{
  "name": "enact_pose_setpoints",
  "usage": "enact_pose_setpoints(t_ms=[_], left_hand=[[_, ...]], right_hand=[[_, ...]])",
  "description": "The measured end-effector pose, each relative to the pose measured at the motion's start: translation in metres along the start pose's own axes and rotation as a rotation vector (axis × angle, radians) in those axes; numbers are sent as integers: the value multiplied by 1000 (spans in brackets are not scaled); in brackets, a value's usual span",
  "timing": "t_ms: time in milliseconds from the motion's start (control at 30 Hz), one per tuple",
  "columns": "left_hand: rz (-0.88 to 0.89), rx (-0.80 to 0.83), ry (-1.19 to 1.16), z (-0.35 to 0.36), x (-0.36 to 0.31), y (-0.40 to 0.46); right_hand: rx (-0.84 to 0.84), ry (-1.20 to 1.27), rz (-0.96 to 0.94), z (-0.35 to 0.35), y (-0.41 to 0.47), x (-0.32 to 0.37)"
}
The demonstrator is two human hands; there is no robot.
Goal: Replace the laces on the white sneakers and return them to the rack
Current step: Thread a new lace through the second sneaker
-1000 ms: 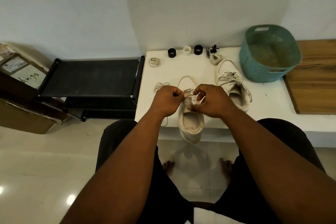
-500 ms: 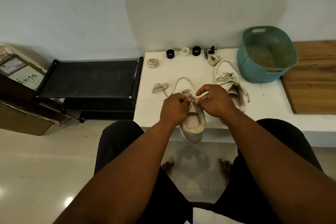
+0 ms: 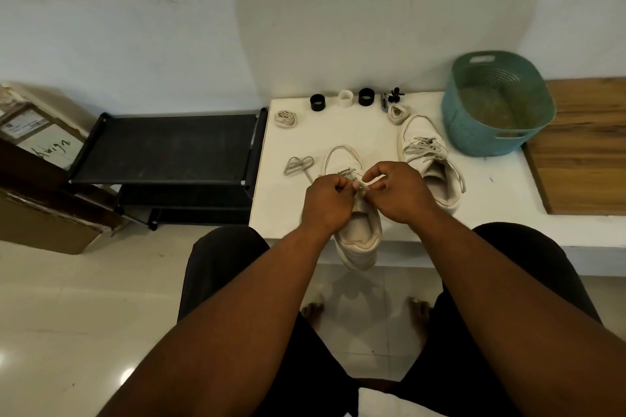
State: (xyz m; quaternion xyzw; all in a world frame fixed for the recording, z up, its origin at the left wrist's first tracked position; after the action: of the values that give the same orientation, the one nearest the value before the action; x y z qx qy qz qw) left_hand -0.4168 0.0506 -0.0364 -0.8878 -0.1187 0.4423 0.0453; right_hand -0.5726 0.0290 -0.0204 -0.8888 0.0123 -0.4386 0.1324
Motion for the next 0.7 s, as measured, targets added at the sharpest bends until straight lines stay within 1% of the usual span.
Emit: enact_pose_setpoints(t_ms=[133,233,267,367,500,567,633,700], left_hand=[[13,2,29,1,0,0],[12,20,-6,1,1,2],[8,32,-15,0,2,2],[12,69,-10,-3,6,7],[6,119,-7,-9,11,10],[6,158,-45,-11,11,8],[23,201,-72,-13,10,5],[59,209,-52,-14,9,5]], right_hand=[[39,-6,-7,3,1,-2],[53,186,81,-1,2,-10],[37,217,95,-1,2,-13],[-25,76,30,1,4,-17],[-26,80,-20,6,1,-10],[-27,66,-42,5,1,-7],[-28,68,-31,6,2,-8],[-32,62,-26,9,4,-10]])
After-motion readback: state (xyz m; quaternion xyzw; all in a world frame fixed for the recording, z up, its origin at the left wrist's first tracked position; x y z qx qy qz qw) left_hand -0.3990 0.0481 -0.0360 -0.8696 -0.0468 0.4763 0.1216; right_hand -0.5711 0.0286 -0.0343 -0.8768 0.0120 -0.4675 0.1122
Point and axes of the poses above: each hand's wrist, its own y-axis towards the middle knuckle, its own z-axis out of the palm, x = y × z, the point moved 5 cm from there along y, towards the middle knuckle, and after that the axes turned 3 degrees about y, right-handed, at the moved point
